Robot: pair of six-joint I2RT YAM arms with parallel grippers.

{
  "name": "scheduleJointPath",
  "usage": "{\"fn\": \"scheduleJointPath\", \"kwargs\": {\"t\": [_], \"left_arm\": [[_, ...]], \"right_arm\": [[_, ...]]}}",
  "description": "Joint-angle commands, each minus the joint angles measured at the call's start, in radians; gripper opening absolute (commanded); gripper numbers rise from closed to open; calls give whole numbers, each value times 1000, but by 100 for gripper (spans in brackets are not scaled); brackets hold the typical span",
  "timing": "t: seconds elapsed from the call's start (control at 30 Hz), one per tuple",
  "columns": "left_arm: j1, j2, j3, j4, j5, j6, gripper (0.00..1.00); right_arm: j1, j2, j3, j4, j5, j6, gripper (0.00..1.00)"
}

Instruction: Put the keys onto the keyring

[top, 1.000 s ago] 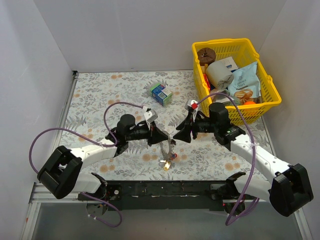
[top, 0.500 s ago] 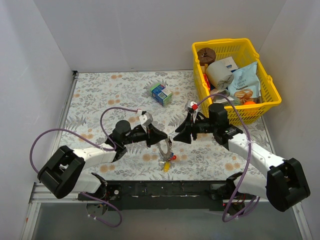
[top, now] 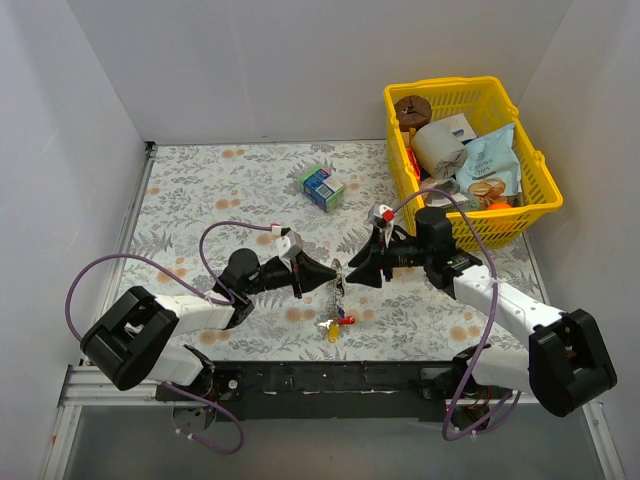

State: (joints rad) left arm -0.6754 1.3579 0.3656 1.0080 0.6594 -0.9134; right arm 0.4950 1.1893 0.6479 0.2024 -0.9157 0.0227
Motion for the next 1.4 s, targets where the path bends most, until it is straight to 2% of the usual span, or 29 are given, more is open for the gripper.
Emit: {"fn": "scheduleJointPath", "kwargs": {"t": [0.0,0.27,0.7,0.93,1.07,1.2,1.3,1.37], "left_arm": [[-6,-6,-14,86,-4,1,0],[-7,-25,-16,58,9,5,0],[-9,-25,12,15,40,13,0],[-9,-33,10,4,43,15,0],[-9,-25,15,6,49,10,0],[-9,-20,18,12,55,7,0],[-9,-20,22,7,55,8,0],[-9,-23,21,4,55,13,0]], "right_arm": [[-16,32,-19,103,-69,-12,57],[-26,90,-19,181,-164,16,54],[-27,151,2,195,-216,16,48],[-27,182,12,227,-242,43,36],[-27,182,13,232,-242,49,35],[-27,191,15,239,-247,59,29],[-27,201,16,256,-256,72,23],[-29,204,18,258,-261,75,14]]}}
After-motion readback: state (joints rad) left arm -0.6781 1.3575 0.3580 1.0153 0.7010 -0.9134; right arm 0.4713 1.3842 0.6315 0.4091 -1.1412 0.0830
